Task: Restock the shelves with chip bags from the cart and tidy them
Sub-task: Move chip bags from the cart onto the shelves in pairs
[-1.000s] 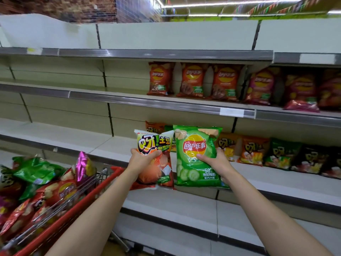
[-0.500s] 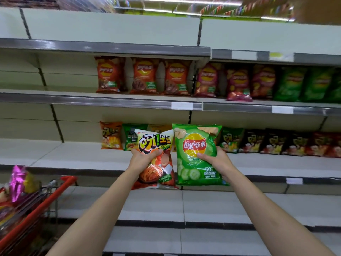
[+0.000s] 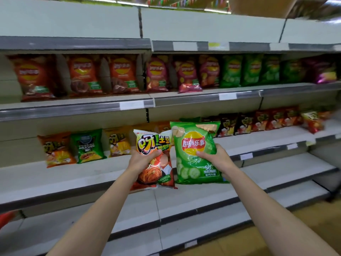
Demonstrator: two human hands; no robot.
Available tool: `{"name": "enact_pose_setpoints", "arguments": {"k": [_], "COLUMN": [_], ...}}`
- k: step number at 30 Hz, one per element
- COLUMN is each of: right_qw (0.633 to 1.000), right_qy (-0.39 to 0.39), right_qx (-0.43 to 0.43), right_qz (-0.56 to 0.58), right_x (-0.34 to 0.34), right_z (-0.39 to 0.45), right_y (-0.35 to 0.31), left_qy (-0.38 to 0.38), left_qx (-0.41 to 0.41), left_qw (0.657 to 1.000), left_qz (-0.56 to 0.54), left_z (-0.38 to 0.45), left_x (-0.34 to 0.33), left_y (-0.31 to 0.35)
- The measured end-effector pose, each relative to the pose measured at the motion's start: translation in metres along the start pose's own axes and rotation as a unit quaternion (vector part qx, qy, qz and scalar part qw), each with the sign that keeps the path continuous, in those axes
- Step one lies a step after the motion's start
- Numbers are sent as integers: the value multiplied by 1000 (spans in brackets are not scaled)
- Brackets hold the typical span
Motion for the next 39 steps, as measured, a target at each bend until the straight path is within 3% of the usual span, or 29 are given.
{"name": "enact_pose_setpoints", "arguments": {"k": [10,24,27,39], "right_qw": [993,974,968,952], "right_qy": [111,215,243,295], "right_qx": [-29,-53,-52,-78], "right_qz": [-32,-35,-25,-12], "right_x": [104,248,274,360], "right_z": [45,131,134,147], "right_y": [25,45,50,71], "left_qy": [-136,-253,-285,-325], "left_qx": [-45,-54,-87,-117], "left_qw": [990,966,954,939], "left_qz": [8,-18,-22,-10], "left_z": [9,20,13,-19], "left_x": [-143,-359,-400,-491], "left_y": [37,91,101,127]}}
Point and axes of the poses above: each hand's wrist, its own z-axis towards the middle knuckle, its own x-axis out of the back of the hand, y = z × x, the point moved 4 cm from there along z, towards the middle knuckle, and after that the axes turned 13 degrees about y, right-handed, at the moved point
